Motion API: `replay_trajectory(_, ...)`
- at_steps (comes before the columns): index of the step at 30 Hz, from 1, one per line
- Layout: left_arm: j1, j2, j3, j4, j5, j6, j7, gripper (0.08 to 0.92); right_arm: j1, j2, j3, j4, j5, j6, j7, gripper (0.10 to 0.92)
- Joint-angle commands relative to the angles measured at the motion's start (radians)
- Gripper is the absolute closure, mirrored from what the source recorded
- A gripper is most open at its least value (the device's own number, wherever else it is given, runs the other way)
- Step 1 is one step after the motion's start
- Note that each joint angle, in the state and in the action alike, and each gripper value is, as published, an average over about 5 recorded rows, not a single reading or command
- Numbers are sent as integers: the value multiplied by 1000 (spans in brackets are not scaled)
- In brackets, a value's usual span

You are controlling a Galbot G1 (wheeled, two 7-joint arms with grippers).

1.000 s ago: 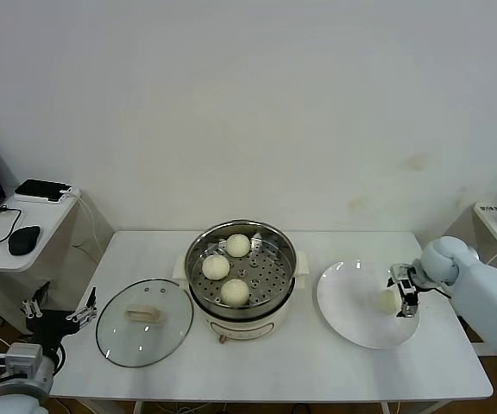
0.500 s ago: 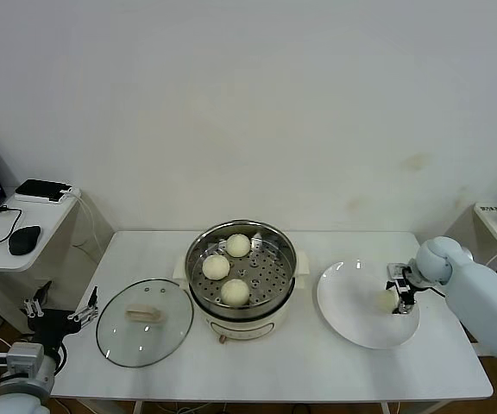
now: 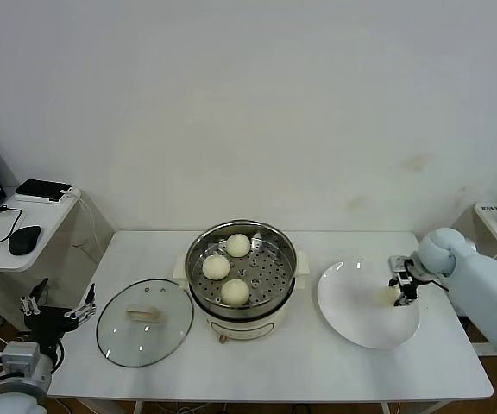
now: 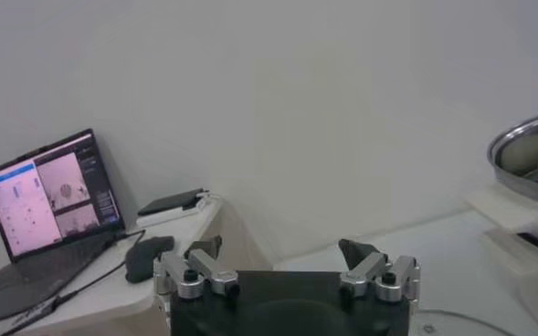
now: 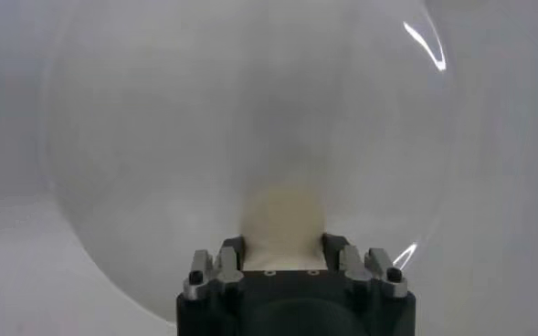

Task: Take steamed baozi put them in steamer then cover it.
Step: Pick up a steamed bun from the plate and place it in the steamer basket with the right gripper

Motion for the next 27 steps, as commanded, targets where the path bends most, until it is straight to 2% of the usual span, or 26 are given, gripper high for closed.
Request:
replay_trajectory(1,0,2,-1,-4,-1,1,0,177,185,-61,-128,113,176,-59,-28,498)
replay_trajectory(7,-3,8,-4,0,-4,0,1,177,471,-59,-342,207,352,-135,1,491)
replay_trajectory(15,-11,6,1,0,-4,1,0,177,755,66,-564,305,560,-259,87,482)
replay_trajectory(27,-11,-8,-5,-17,1,1,-1,177,760,241,-677,351,800,-413,249,474)
